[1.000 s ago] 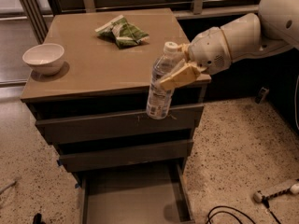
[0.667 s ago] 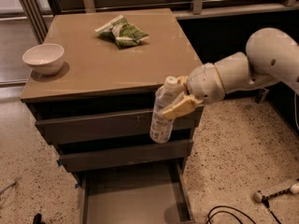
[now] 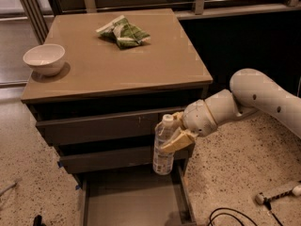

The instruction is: Place blue plastic bottle into bottom drawer

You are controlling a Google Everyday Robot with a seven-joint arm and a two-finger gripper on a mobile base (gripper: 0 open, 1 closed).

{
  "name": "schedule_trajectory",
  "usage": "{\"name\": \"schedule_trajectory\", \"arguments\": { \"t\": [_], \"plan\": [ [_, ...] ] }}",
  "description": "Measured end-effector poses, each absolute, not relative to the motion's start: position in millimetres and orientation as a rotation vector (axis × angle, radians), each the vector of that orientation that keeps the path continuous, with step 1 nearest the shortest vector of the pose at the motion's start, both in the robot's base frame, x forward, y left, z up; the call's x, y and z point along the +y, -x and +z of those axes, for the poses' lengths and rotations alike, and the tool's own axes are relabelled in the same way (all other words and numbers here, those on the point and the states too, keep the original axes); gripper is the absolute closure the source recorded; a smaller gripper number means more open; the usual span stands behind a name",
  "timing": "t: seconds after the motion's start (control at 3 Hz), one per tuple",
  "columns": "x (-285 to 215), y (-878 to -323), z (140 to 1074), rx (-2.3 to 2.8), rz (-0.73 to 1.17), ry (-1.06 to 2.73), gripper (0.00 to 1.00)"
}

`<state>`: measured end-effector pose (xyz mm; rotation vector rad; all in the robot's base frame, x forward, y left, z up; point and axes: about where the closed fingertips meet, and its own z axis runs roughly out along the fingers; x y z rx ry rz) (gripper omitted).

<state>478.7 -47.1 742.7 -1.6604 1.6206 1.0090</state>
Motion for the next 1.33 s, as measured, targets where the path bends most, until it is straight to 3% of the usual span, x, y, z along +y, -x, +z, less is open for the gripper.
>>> {"name": "schedule_trajectory", "arguments": {
  "t": [0.67,1.33],
  "plan": [
    [-58,-518,646,1.555,0.760,1.850,1.00],
    [-70,-539,594,1.541,0.708,1.855,1.00]
  ]
}}
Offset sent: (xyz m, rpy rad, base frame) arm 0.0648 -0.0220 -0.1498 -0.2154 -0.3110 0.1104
